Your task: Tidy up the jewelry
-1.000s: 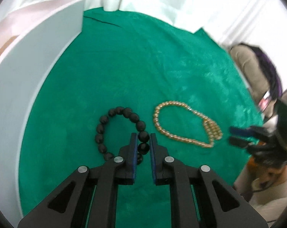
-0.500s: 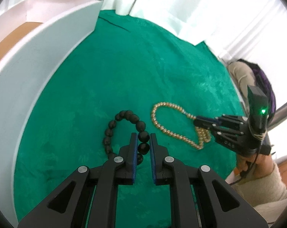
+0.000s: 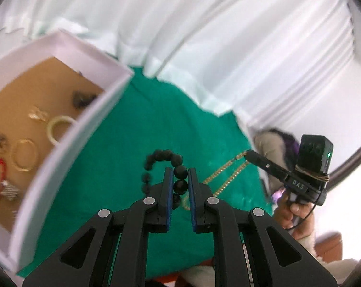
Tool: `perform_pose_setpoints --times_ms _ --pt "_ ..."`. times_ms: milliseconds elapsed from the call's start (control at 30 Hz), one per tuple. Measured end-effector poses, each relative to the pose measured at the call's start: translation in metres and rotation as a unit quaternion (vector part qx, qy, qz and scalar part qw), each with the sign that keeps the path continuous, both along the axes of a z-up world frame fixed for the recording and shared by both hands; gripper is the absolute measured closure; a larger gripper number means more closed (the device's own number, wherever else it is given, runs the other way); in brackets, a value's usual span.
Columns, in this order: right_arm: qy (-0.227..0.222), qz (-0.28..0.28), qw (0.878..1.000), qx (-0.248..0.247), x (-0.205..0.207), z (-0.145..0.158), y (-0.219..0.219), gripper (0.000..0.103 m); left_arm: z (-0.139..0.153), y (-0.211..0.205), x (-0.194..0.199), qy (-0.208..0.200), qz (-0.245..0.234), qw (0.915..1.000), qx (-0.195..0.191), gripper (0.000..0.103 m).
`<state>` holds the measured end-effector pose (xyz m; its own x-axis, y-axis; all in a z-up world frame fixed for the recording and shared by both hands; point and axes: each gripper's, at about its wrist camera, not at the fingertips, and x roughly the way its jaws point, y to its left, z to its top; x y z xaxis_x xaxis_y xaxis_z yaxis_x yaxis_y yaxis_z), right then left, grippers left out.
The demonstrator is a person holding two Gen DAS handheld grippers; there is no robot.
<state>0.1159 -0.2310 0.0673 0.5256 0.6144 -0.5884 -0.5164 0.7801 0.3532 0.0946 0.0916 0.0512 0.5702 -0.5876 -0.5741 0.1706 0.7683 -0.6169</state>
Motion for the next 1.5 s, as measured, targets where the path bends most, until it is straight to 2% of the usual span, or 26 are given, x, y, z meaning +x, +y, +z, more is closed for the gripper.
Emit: perform_pose_setpoints --times_ms 133,267,367,500,633,733,933,1033,1067,1167,1200,1233,1267,1300,1333,1367,1433,1500 --pt "-0.038 0.042 0.998 0.026 0.010 0.048 0.037 0.095 0.033 0.054 -0.016 -0.015 0.056 0.9983 -0.013 0.093" --pt "-0.073 0.080 0.993 0.050 0.025 0.092 0.084 0.095 0.051 0.103 -0.017 -0.024 0.122 0.9919 0.026 0.093" --pt "-0.095 0.100 0.988 0.062 0.036 0.112 0.131 0.095 0.045 0.143 -0.002 -0.006 0.166 0.9845 0.056 0.093" --pt "-0.087 0.129 0.986 0.065 0.044 0.114 0.186 0.095 0.018 0.184 0.017 0.027 0.207 0.9746 0.081 0.093" --pt "-0.066 0.151 0.985 0.044 0.058 0.093 0.242 0.095 -0.017 0.217 0.038 0.065 0.236 0.9644 0.099 0.093" --pt "-0.039 0.166 0.985 0.014 0.065 0.057 0.279 0.095 -0.045 0.233 0.045 0.091 0.247 0.9582 0.112 0.093" --pt "0.004 0.197 0.976 -0.087 0.068 -0.046 0.357 0.095 -0.085 0.243 0.049 0.133 0.255 0.9490 0.130 0.092" --pt "0.030 0.210 0.970 -0.119 0.061 -0.078 0.363 0.093 -0.091 0.236 0.044 0.132 0.257 0.9449 0.154 0.092" --pt "0.038 0.211 0.968 -0.127 0.061 -0.086 0.365 0.093 -0.090 0.233 0.042 0.129 0.257 0.9439 0.162 0.089" --pt "0.032 0.207 0.967 -0.144 0.058 -0.091 0.361 0.088 -0.085 0.223 0.032 0.115 0.255 0.9416 0.187 0.065" --pt "0.029 0.203 0.968 -0.145 0.057 -0.088 0.357 0.079 -0.084 0.220 0.030 0.106 0.258 0.9394 0.199 0.052" --pt "0.026 0.199 0.969 -0.145 0.055 -0.085 0.354 0.065 -0.080 0.215 0.027 0.098 0.260 0.9369 0.212 0.039" --pt "0.022 0.195 0.970 -0.144 0.054 -0.080 0.350 0.058 -0.077 0.210 0.025 0.089 0.263 0.9334 0.228 0.033" --pt "0.017 0.191 0.971 -0.145 0.051 -0.076 0.346 0.046 -0.071 0.203 0.019 0.077 0.268 0.9279 0.248 0.022" --pt "0.014 0.188 0.971 -0.148 0.048 -0.072 0.344 0.038 -0.067 0.196 0.015 0.067 0.272 0.9226 0.265 0.014" --pt "0.009 0.184 0.971 -0.154 0.046 -0.070 0.342 0.036 -0.061 0.187 0.010 0.055 0.278 0.9155 0.285 0.009" --pt "0.002 0.176 0.970 -0.167 0.042 -0.067 0.339 0.026 -0.054 0.176 0.004 0.042 0.287 0.9066 0.306 0.002" --pt "-0.002 0.164 0.971 -0.172 0.040 -0.066 0.332 0.025 -0.045 0.166 -0.003 0.032 0.304 0.8977 0.317 0.002"
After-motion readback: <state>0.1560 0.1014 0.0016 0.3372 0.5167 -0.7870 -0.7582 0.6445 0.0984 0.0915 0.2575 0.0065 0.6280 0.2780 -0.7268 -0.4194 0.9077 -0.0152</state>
